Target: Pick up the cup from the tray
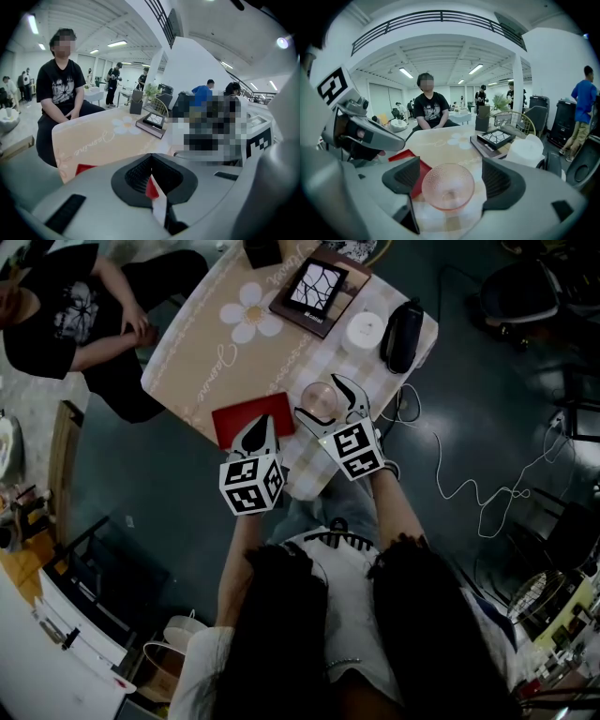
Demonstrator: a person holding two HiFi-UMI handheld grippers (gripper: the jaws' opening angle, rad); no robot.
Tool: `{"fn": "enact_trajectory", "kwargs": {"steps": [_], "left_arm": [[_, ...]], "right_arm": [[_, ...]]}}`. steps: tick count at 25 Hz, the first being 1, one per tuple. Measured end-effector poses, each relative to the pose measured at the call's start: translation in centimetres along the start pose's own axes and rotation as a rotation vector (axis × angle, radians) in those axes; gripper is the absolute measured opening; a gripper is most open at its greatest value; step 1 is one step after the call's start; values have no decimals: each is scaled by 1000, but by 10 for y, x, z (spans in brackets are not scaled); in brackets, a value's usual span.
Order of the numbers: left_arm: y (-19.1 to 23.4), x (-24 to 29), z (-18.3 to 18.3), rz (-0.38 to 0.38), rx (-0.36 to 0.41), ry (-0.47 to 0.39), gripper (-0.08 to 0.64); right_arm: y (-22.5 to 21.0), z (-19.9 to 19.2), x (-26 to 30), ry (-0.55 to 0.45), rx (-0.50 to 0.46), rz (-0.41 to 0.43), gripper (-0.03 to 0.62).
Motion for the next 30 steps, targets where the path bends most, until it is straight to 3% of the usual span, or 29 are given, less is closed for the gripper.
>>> {"fn": "enact_trajectory", "kwargs": {"steps": [11,20,24,28,30], "left_arm": [[0,-26,17,-15,-3,-97,6],[-9,-44,1,-58,-15,-96,6],[-11,-47,3,-76,-19,-113,6],[-8,-55,6,-74,-29,-141,6],[-7,-59,9,-79,-28,-158,6]], "right_arm": [[16,29,-25,-96,64,-51,399],[54,29,-40,-89,84,-37,391],[59,33,-48,-108,71,-63,257],[66,35,-53,-117,48,-88,220],[68,39,-56,-130,45,-110,151]]}}
Point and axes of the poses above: the fingertips, and each gripper's own axes: x forward along the fingers, y to its left, z out of its top, the point moved 7 cm from there along -x, backward along the fingers, and after that the axes turned 12 degrees about z, right-handed, at the moved point
